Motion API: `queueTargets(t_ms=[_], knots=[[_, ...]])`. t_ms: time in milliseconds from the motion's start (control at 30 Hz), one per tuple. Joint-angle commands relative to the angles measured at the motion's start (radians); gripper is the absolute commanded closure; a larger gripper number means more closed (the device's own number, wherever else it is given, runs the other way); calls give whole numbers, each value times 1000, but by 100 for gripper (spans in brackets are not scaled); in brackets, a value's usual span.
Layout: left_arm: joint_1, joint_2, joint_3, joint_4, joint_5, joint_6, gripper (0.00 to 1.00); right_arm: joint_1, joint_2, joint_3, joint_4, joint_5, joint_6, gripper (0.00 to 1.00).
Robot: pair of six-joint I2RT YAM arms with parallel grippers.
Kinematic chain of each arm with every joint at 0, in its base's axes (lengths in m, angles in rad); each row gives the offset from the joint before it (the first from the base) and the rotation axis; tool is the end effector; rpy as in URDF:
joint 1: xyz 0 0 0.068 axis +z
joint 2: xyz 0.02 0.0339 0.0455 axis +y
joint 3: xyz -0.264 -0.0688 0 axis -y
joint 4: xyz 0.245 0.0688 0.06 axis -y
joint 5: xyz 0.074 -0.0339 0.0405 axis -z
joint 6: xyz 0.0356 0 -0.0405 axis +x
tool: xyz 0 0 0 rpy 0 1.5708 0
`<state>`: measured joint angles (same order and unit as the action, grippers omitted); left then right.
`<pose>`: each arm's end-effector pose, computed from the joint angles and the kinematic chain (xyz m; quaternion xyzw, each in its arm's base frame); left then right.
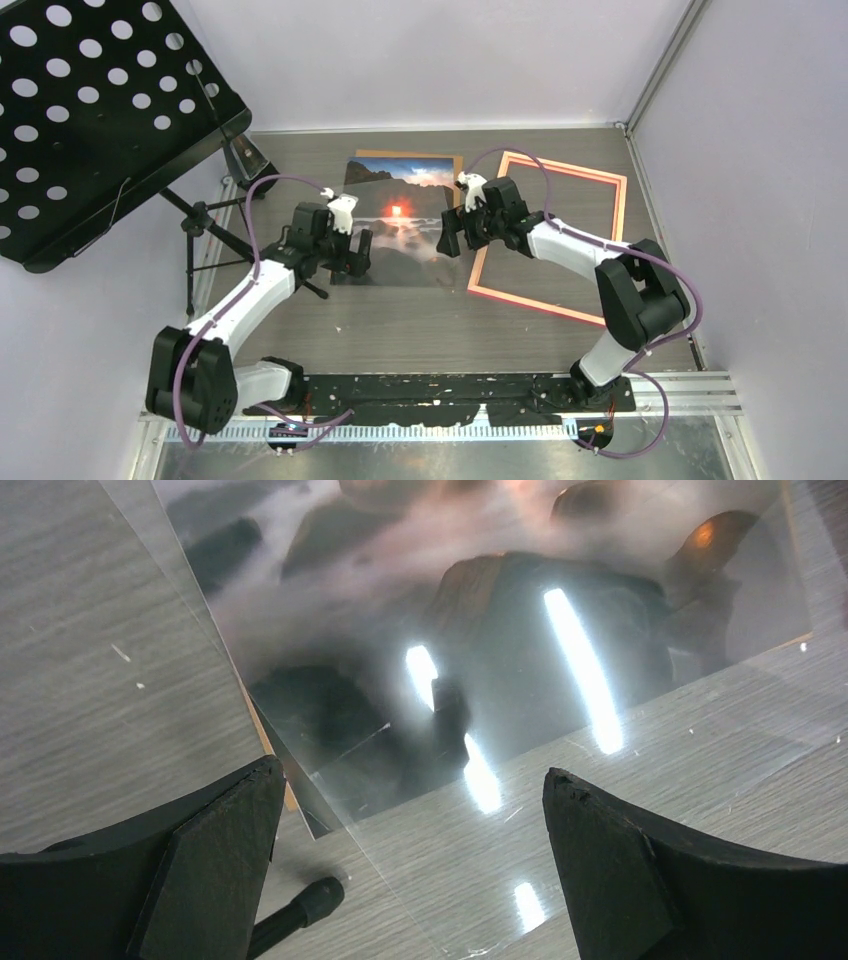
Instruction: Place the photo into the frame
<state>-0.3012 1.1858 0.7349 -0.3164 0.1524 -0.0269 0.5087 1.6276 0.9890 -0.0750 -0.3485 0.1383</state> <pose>0.2334 -0.0782 0.2296 0.1550 0.9050 -0.1328 0.3732 0.2986 0.1805 0.2089 -0.2358 0.8672 0.2796 0.3379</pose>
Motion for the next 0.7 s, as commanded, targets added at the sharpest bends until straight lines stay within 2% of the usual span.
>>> queueTargets(t_ms=[0, 267, 667], knots=[[-4, 68, 86, -71, -31, -50, 1, 5, 27, 18, 48, -28, 19, 4], [-3, 187, 136, -155, -75, -91, 1, 5, 55, 16, 41, -40, 15, 5], [31, 335, 226, -189, -77, -130, 1, 5, 88, 20, 32, -38, 13, 5]])
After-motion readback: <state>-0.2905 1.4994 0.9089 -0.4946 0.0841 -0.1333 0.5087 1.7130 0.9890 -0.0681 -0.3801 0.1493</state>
